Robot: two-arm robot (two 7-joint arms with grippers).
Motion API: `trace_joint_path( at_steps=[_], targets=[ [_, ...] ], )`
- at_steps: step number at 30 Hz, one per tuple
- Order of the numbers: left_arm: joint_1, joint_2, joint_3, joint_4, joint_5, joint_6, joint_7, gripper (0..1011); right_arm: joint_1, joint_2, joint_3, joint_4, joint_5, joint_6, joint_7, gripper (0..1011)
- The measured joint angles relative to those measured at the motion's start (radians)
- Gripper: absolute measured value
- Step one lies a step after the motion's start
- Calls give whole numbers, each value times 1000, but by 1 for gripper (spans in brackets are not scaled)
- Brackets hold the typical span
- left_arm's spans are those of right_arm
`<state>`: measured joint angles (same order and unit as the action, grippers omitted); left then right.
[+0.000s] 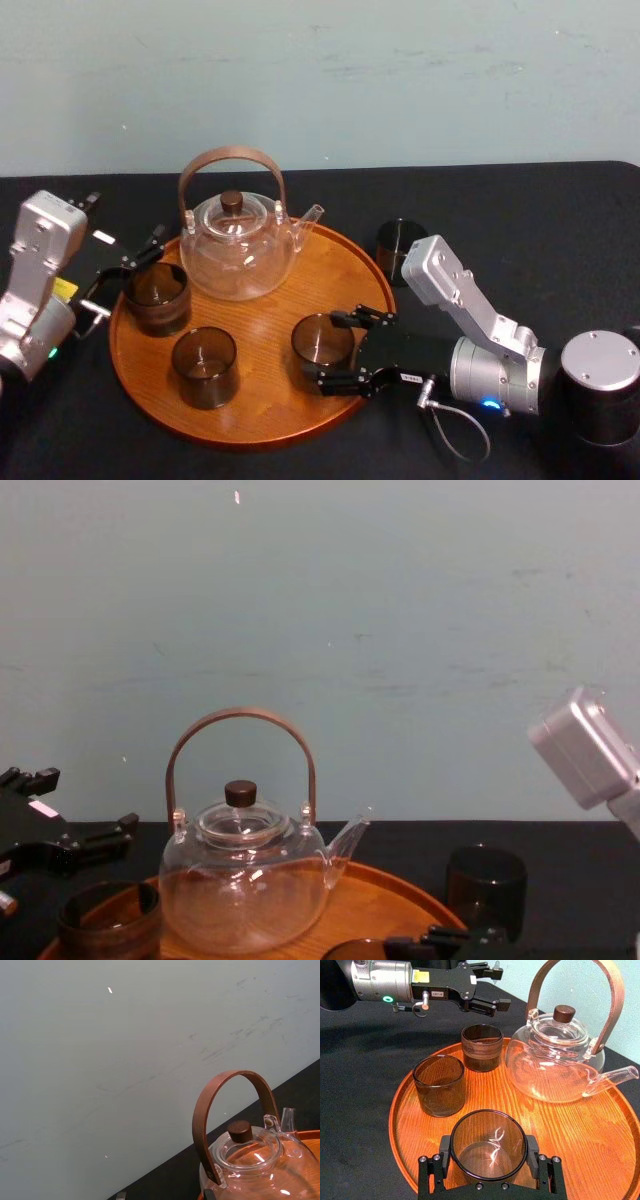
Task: Pick up the glass from the table and place it on the tray.
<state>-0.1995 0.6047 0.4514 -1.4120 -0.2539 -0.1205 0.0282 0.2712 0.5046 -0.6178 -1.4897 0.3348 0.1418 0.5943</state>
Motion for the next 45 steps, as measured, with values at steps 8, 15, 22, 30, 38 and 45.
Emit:
trace_joint_path(
  at_steps=[8,15,22,30,38,45],
  targets=[
    [0,0,0,0,0,0,0,1001,-1,0,1,-1,2,1,0,952],
    [0,0,0,0,0,0,0,1001,-1,0,1,-1,3,2,0,1002],
    [0,0,0,0,0,0,0,1001,-1,0,2,-1,4,2,0,1002],
    [0,0,0,0,0,0,0,1001,-1,0,2,-1,4,3,0,1002],
    [0,0,0,0,0,0,0,1001,-14,23,20,-19,32,-19,27,1002],
    [0,0,0,0,0,0,0,1001,-51,83,44,-74,72,-44,58,1002]
  ],
)
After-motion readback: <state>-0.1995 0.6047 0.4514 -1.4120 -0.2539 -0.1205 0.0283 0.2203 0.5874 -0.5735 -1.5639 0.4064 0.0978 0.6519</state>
